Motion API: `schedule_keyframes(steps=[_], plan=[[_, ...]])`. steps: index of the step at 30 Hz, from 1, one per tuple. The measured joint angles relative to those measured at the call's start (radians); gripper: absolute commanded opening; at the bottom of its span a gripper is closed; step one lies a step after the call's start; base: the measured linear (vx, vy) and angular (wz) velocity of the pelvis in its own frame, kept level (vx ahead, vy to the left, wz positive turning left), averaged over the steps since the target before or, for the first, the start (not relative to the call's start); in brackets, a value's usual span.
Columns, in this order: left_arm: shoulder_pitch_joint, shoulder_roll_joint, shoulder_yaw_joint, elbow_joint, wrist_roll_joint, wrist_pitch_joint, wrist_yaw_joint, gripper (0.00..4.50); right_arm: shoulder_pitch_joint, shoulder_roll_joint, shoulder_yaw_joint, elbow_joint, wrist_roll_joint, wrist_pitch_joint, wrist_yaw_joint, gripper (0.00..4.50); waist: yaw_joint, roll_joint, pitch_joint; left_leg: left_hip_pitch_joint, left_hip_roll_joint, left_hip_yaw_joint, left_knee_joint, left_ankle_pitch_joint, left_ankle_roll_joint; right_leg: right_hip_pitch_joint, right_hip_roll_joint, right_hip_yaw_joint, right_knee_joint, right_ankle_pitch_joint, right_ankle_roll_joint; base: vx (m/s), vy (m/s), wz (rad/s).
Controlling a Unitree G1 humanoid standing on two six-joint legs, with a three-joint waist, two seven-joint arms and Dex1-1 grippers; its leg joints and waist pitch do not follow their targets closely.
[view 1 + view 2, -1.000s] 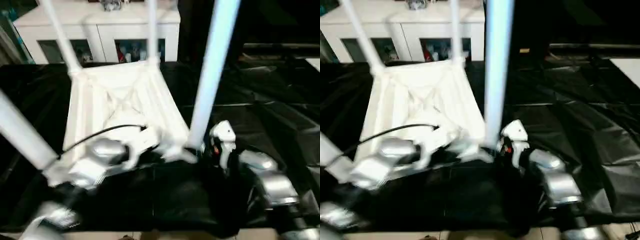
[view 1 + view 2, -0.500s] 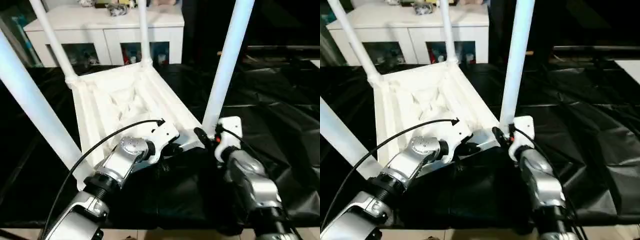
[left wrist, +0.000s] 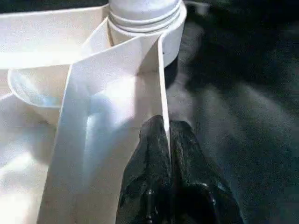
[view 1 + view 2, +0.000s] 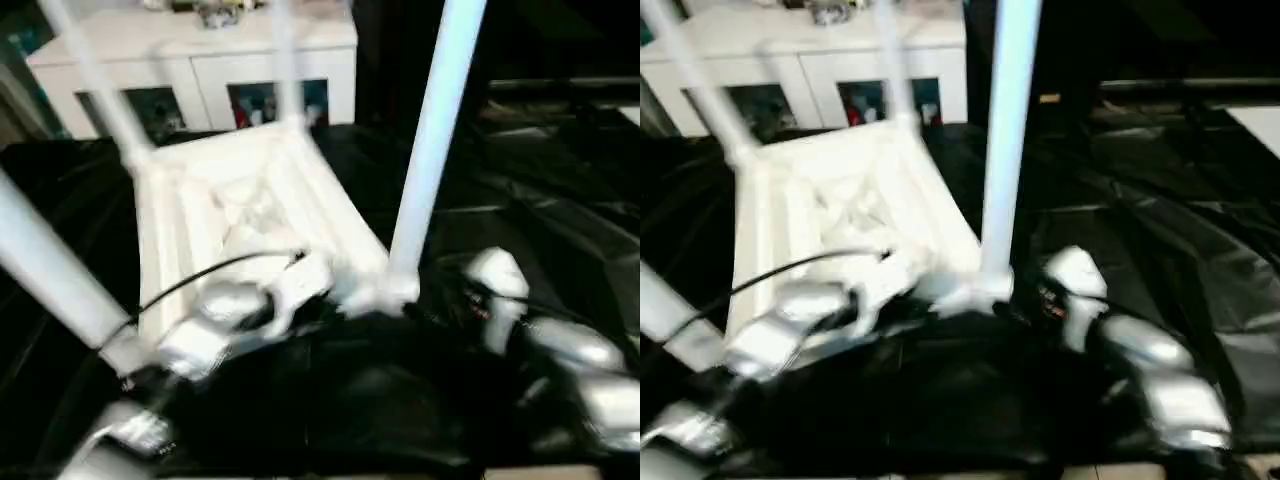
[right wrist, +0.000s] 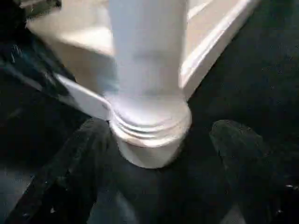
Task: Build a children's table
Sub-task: Rotate leg to tighten
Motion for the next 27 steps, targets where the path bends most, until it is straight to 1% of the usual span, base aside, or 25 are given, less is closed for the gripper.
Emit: schedule_keyframes(steps=[1,3,4,6,12,18,20,23,24,25,26,27], plan=[[0.006,0.003,-0.007,-0.014,-0.003,0.0,-0.012,0.0,0.016,-0.02,-0.007,-0.002,0.009,0.0,0.02,3.74,0.008,0.0,0.0,-0.001,0.0,0.0,0.002,-0.001,0.002,0.0,0.0,0.0,0.0,0.0,-0.001,0.0,0.0,0.0],[0.012,0.008,-0.02,-0.033,-0.011,0.0,-0.035,0.0,0.043,-0.056,-0.024,-0.015,0.028,0.0,0.056,3.74,0.013,0.001,0.001,-0.003,0.0,0.001,0.005,-0.002,0.004,0.0,-0.001,0.001,0.0,-0.001,-0.001,0.0,0.0,0.0],[0.013,0.009,-0.025,-0.038,-0.012,0.002,-0.043,0.0,0.054,-0.069,-0.029,-0.024,0.033,0.0,0.069,3.74,0.014,0.001,0.001,-0.003,0.0,0.001,0.006,-0.002,0.004,0.0,-0.002,0.001,0.001,-0.001,-0.001,0.0,0.0,0.0],[0.016,0.009,-0.027,-0.041,-0.013,0.002,-0.056,0.0,0.059,-0.08,-0.039,-0.027,0.036,0.0,0.073,3.74,0.008,0.002,0.001,-0.003,0.0,0.001,0.008,-0.004,0.001,0.001,-0.002,0.001,0.002,0.001,-0.003,0.0,0.0,0.0],[0.017,0.024,-0.026,-0.04,-0.021,0.01,-0.09,0.0,0.059,-0.078,-0.048,-0.024,0.034,-0.008,0.062,3.74,-0.001,0.006,0.001,-0.001,0.0,0.001,0.009,-0.005,-0.001,0.001,-0.001,0.001,0.002,0.004,-0.003,0.0,0.0,0.0],[0.022,0.058,-0.026,-0.048,-0.046,0.02,-0.149,0.0,0.045,-0.076,-0.048,0.002,0.029,-0.025,0.045,3.74,0.001,0.012,0.0,-0.002,0.0,0.001,0.009,-0.005,-0.001,0.001,-0.001,0.001,0.002,0.004,-0.002,0.0,0.0,0.0],[0.022,0.059,-0.025,-0.049,-0.047,0.017,-0.154,0.0,0.038,-0.074,-0.048,0.013,0.026,-0.028,0.038,3.74,0.005,0.014,0.001,-0.003,0.0,0.001,0.009,-0.005,-0.001,0.001,-0.001,0.001,0.001,0.003,-0.002,0.0,0.0,0.0],[0.022,0.055,-0.023,-0.041,-0.043,0.002,-0.15,0.0,0.02,-0.062,-0.048,0.02,0.021,-0.04,0.027,3.74,0.006,0.018,0.001,-0.003,0.0,0.001,0.01,-0.005,-0.001,0.001,-0.001,0.001,0.002,0.003,-0.002,0.0,0.0,0.0],[0.021,0.052,-0.022,-0.038,-0.043,0.003,-0.148,0.43,0.011,-0.058,-0.049,0.025,0.021,-0.045,0.023,3.74,0.005,0.019,0.001,-0.003,0.0,0.001,0.011,-0.005,-0.001,0.001,-0.001,0.001,0.002,0.004,-0.002,0.0,0.0,0.0],[0.02,0.049,-0.02,-0.035,-0.044,0.005,-0.147,0.54,0.006,-0.056,-0.049,0.028,0.021,-0.049,0.021,3.74,0.005,0.019,0.001,-0.003,0.0,0.001,0.011,-0.005,-0.001,0.001,-0.002,0.001,0.003,0.004,-0.003,0.0,0.0,0.0],[0.02,0.044,-0.017,-0.034,-0.055,0.007,-0.146,0.54,0.002,-0.053,-0.049,0.034,0.021,-0.05,0.018,3.74,0.005,0.019,0.001,-0.003,0.0,0.001,0.011,-0.005,-0.001,0.001,-0.002,0.001,0.003,0.004,-0.003,0.0,0.0,0.0],[0.018,0.039,-0.001,-0.046,-0.087,0.021,-0.154,0.59,-0.004,-0.046,-0.049,0.042,0.02,-0.051,0.013,3.74,0.005,0.019,0.001,-0.003,0.001,0.001,0.012,-0.005,-0.001,0.001,-0.002,0.001,0.004,0.004,-0.003,0.0,0.0,0.0]])
